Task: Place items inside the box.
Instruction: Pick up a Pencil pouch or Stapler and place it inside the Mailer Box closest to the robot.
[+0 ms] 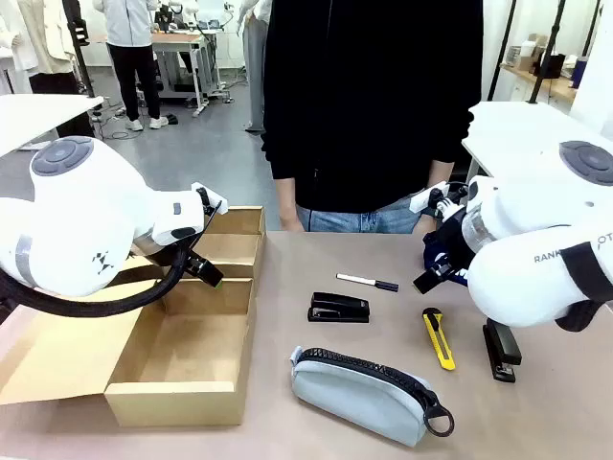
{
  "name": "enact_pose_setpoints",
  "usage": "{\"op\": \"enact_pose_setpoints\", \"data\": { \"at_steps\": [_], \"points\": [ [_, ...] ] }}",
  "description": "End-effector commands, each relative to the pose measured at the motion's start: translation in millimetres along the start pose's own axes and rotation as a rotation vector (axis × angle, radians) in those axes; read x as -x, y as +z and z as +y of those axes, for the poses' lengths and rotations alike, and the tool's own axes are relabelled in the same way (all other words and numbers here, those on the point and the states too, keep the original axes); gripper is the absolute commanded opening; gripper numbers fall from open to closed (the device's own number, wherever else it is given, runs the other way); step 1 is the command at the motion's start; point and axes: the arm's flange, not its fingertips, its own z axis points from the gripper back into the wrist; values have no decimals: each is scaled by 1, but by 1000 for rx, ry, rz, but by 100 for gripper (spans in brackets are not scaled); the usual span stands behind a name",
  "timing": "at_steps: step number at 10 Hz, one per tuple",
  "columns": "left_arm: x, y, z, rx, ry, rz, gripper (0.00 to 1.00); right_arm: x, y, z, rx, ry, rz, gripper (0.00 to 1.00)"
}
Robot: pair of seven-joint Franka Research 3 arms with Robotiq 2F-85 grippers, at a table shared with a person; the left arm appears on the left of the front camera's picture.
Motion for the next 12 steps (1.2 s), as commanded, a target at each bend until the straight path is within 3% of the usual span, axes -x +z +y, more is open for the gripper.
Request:
{"op": "enact_pose_setpoints", "data": {
  "at_steps": [1,12],
  "points": [
    [0,0,0,0,0,0,100,0,0,0,0,0,0,100],
    [0,0,0,0,0,0,100,0,0,0,0,0,0,100]
  ]
}}
